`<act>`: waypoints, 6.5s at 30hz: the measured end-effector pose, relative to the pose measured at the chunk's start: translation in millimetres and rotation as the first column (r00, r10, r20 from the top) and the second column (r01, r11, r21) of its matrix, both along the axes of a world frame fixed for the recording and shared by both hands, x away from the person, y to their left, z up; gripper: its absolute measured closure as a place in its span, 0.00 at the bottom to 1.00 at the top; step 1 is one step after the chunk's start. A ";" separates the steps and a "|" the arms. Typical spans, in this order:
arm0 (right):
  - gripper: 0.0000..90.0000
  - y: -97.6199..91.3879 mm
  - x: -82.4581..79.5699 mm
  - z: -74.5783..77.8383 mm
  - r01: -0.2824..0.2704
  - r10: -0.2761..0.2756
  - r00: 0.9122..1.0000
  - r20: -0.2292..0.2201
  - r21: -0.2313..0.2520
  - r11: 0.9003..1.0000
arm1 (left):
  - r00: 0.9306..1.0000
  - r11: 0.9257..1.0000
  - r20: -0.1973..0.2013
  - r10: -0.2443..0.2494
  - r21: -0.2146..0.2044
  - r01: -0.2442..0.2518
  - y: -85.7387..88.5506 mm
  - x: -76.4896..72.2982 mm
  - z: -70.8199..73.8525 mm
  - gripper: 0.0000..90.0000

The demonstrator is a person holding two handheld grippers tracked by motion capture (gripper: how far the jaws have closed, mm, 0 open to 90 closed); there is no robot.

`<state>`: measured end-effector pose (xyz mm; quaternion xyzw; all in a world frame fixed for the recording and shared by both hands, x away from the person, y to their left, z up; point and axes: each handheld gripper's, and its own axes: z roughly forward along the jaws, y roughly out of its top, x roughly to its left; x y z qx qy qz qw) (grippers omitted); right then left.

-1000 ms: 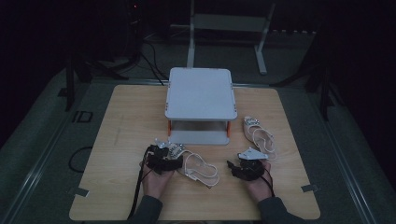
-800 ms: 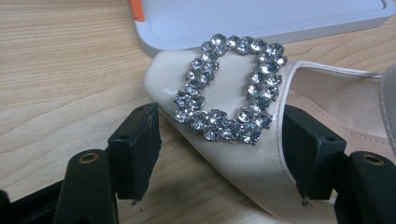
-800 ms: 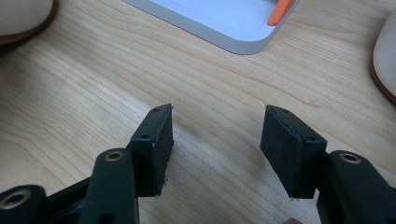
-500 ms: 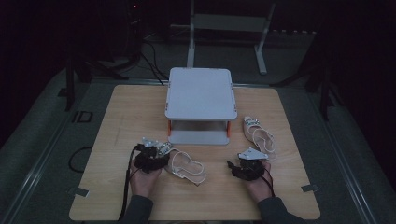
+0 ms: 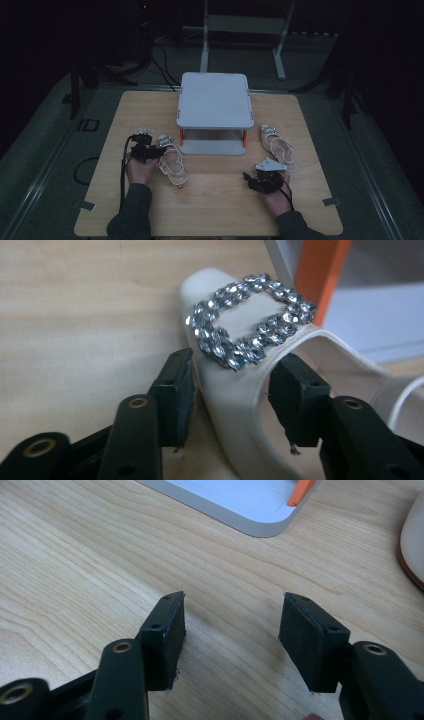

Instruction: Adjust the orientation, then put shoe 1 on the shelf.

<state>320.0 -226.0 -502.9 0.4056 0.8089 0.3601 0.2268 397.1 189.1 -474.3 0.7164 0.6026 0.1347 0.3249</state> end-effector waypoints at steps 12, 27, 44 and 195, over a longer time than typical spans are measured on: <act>0.48 0.4 -0.1 0.1 0.002 -0.002 1.000 -0.004 -0.002 1.000 | 0.998 0.998 -0.015 -0.053 0.032 0.053 3.8 30.9 1.8 0.62; 0.48 0.5 -0.2 0.1 0.004 -0.004 1.000 -0.004 -0.002 1.000 | 0.999 1.000 0.040 -0.003 0.013 0.002 8.9 10.1 24.6 0.55; 0.48 0.3 -0.5 -0.1 0.003 -0.003 1.000 -0.002 -0.003 1.000 | 0.998 0.999 0.063 -0.022 0.040 0.019 -13.5 -28.8 47.4 0.48; 0.49 0.2 -1.2 0.0 0.006 -0.006 1.000 -0.003 -0.010 1.000 | 0.988 0.934 -0.029 0.153 -0.323 -0.154 14.1 56.3 188.1 0.94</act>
